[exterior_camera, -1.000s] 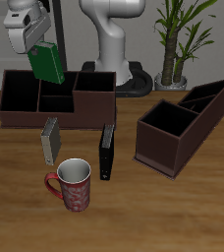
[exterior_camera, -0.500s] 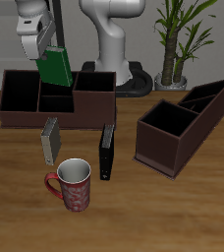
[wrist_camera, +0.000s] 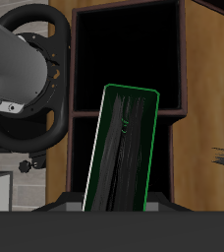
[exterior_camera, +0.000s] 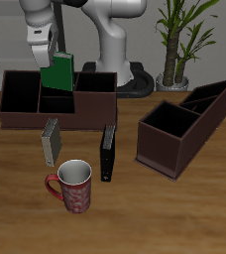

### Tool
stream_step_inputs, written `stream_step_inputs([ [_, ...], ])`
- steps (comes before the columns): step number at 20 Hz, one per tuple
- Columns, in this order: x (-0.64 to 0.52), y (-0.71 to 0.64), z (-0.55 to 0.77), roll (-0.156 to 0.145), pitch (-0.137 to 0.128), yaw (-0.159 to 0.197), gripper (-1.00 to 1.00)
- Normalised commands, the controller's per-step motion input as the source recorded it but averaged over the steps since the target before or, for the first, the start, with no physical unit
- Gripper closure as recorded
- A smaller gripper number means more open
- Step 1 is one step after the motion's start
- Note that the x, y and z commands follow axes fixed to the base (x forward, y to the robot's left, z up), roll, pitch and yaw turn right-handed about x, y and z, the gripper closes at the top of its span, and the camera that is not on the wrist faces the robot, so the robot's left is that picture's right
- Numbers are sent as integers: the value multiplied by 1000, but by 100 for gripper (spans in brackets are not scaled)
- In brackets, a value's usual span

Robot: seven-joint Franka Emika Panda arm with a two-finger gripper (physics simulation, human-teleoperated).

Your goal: Place the green book into the back desk caddy's back compartment

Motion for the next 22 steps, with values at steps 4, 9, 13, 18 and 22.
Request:
stream_step_inputs([
  [4, -134, 283, -120, 25, 58, 74, 100],
  [9, -37, 33, -12, -41, 4, 41, 100],
  [13, -156, -38, -26, -31, 18, -10, 100],
  [18, -258, 68, -48, -18, 16, 2, 100],
  [22, -98, 3, 22, 4, -6, 12, 100],
])
